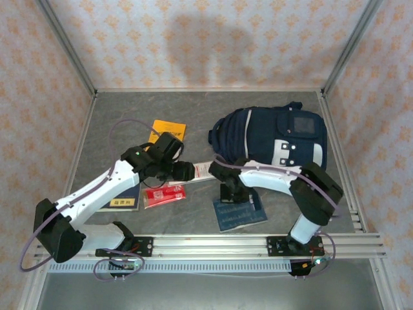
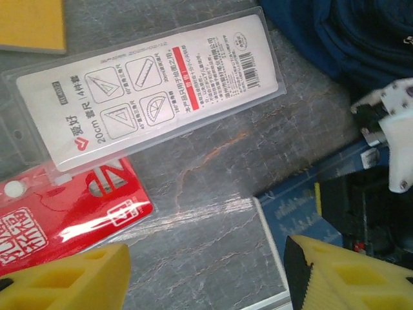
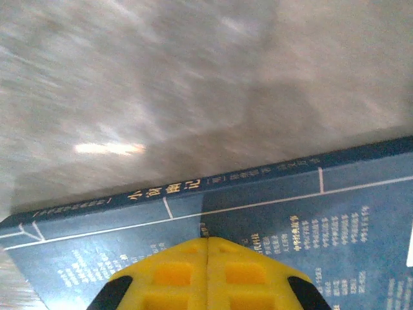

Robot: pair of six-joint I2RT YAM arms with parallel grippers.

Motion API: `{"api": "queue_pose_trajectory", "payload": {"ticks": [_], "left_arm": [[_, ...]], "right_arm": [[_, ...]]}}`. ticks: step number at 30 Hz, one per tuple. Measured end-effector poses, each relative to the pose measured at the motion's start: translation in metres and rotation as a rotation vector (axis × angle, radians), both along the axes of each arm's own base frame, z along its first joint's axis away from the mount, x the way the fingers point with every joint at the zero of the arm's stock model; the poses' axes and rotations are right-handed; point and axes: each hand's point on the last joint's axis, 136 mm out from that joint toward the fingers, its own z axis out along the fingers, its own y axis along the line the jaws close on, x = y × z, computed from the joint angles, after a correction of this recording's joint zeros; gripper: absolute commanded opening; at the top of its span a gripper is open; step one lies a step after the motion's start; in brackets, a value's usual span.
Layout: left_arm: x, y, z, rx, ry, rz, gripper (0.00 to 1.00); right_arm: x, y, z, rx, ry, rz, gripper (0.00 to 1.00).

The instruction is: Pack the student bag

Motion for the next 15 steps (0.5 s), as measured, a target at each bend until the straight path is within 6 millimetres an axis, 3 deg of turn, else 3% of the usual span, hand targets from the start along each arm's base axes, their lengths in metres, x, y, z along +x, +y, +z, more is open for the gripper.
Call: {"api": "queue_pose_trajectory", "payload": {"ticks": [5,7,10,15], "left_arm": [[-0.003,0.003,-0.008,0.016,0.016,0.002,0.65],[-0.004,0.004,-0.012,0.022,0.025,0.002,0.65],[-0.002,0.000,-0.021,0.029,0.050,-0.005,0.65],[0.004,-0.018,-0.053,0.052,0.129,-0.045,0.65]], "right_arm": [[0.030,0.060,0.007,0.182,-0.042,0.030,0.00],[0.037,0.072,0.009,0.224,-0.069,0.050,0.06],[0.039,0.072,0.018,0.251,-0.103,0.064,0.05],[0.023,0.035,0.048,0.264,-0.163,0.050,0.00]]}}
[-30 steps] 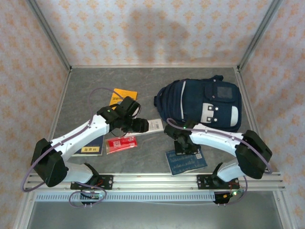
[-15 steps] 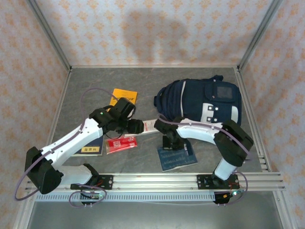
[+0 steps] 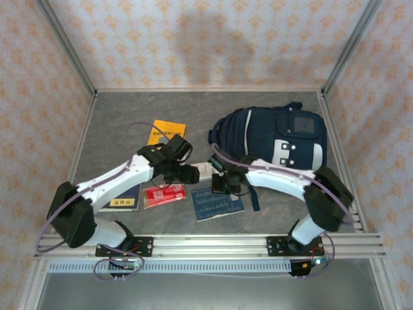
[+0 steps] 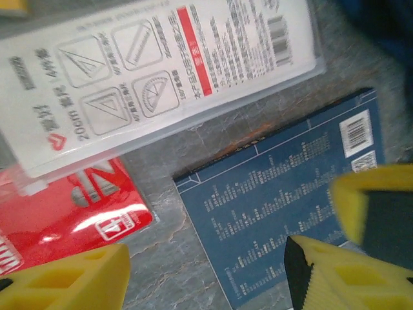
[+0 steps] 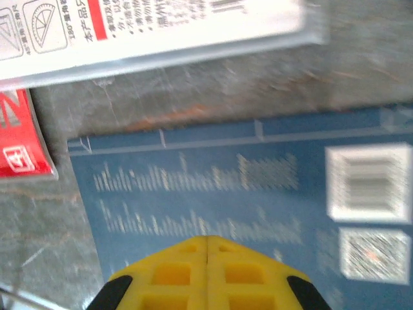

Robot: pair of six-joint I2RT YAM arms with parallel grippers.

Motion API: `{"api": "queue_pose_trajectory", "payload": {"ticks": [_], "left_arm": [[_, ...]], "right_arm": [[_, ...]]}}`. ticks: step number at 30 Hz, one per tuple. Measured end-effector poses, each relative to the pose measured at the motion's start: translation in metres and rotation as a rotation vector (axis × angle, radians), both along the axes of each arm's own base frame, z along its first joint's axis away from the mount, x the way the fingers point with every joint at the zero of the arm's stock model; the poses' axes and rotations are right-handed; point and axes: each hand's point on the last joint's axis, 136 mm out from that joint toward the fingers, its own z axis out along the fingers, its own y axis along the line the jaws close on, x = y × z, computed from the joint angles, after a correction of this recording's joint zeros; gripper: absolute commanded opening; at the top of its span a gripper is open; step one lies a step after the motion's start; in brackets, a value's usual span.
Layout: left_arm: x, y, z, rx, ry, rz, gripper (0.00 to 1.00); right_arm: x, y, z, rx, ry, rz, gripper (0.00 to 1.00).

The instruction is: Pack the student bag

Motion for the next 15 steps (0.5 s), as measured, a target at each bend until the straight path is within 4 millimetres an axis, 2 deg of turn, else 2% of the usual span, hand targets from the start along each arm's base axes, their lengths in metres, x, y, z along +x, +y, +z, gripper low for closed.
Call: {"api": "queue_pose_trajectory", "payload": {"ticks": [3,8,11,15], "left_arm": [[0.003,-0.022,-0.015,0.023,0.033,-0.077,0.65],[0.016,-0.061,-0.030,0.035,0.035,-0.184,0.64],[0.022,-0.068,-0.043,0.048,0.048,-0.209,0.64],[0.024,-0.071,-0.061,0.074,0.075,-0.235,0.63]], "right_arm": [[-0.019,-0.025,0.001,-0.016,0.013,-0.017,0.00],[-0.058,-0.067,-0.031,-0.095,0.115,-0.058,0.00],[-0.069,-0.075,-0.044,-0.128,0.165,-0.069,0.00],[-0.067,-0.073,-0.048,-0.149,0.186,-0.075,0.00]]}}
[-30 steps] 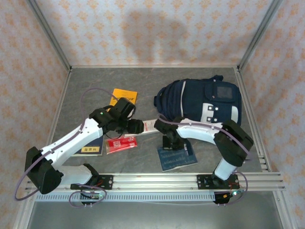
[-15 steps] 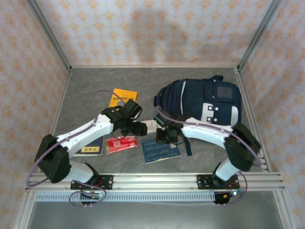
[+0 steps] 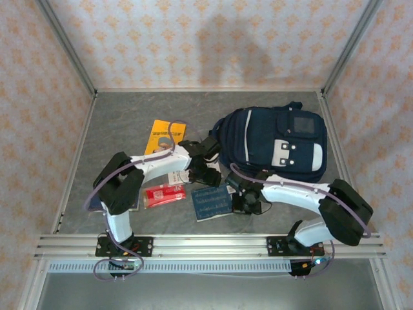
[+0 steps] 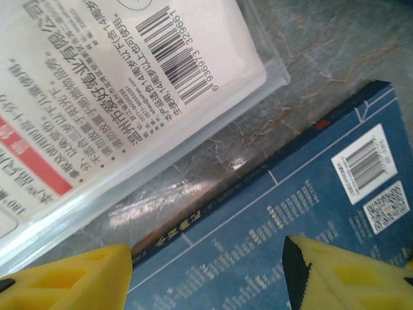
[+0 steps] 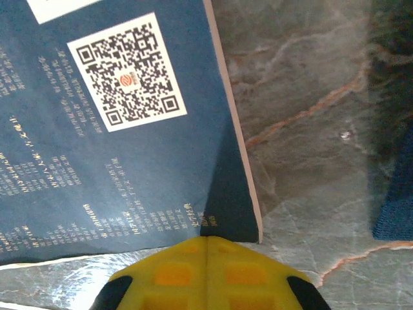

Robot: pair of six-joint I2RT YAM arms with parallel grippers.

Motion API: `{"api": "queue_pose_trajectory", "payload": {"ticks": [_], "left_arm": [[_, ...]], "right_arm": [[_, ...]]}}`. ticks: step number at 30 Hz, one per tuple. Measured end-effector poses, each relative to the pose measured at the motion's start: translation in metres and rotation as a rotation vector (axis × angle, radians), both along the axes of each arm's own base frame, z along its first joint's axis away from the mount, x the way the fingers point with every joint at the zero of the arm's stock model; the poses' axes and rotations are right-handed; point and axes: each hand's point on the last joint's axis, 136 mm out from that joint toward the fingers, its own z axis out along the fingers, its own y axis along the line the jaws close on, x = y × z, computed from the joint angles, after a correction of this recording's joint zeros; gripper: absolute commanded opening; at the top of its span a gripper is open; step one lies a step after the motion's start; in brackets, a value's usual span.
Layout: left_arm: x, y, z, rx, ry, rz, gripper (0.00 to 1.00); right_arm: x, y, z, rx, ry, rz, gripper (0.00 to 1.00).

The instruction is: Pack the student bag

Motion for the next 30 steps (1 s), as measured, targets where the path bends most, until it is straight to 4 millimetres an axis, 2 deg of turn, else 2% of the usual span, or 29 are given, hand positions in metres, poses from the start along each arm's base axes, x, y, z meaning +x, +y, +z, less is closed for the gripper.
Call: {"api": "queue_pose_trajectory", "payload": {"ticks": [6,14,19,21,24,27,30], "left_arm": [[-0.003,0.002,-0.020,0.032,0.037,-0.026,0.62],[-0.009,-0.001,-0.021,0.004,0.063,-0.036,0.62],[-0.025,-0.004,-0.017,-0.064,0.122,-0.018,0.62],[-0.027,-0.003,-0.013,-0.075,0.126,-0.002,0.61],[-0.025,0.001,-0.004,-0.101,0.107,0.036,0.61],[-0.015,0.008,0.003,-0.127,0.083,0.079,0.62],[-0.006,0.014,0.002,-0.146,0.076,0.117,0.63]], "right_arm": [[0.025,0.007,0.001,-0.010,0.001,-0.052,0.00],[0.074,-0.007,0.002,-0.058,-0.025,-0.117,0.00],[0.104,-0.014,0.005,-0.068,-0.048,-0.136,0.00],[0.109,-0.016,0.009,-0.075,-0.066,-0.130,0.00],[0.108,-0.018,0.018,-0.059,-0.086,-0.127,0.07],[0.097,-0.020,0.031,-0.004,-0.111,-0.131,0.24],[0.077,-0.022,0.035,0.061,-0.092,-0.160,0.33]]}}
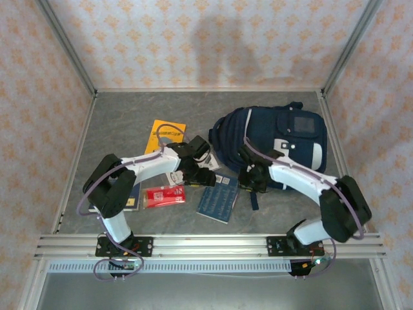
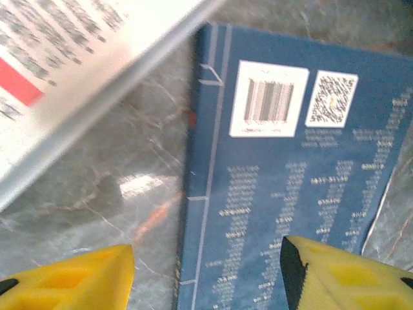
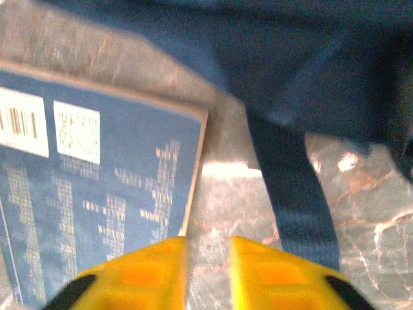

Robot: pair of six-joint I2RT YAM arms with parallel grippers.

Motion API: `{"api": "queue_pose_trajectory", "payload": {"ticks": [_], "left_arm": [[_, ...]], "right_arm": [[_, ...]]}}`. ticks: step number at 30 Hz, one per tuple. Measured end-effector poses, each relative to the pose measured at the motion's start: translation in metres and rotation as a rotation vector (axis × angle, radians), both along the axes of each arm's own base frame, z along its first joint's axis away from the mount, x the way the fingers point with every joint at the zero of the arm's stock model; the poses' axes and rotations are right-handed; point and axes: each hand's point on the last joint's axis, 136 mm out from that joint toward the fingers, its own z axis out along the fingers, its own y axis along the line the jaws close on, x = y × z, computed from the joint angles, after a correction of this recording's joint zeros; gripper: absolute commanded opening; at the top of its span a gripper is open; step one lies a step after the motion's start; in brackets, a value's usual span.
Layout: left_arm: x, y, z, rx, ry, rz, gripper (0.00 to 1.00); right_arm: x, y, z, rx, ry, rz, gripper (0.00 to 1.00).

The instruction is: Pack the student bag

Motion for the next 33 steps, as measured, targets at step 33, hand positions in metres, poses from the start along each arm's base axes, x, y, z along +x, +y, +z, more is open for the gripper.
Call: {"api": "queue_pose_trajectory", "payload": {"ticks": [33], "left_arm": [[0.000,-0.024,-0.016,-0.144,0.083,-0.033,0.60]], "right_arm": [[-0.012,0.037,-0.039,0.182,0.166,-0.067,0.19]]}}
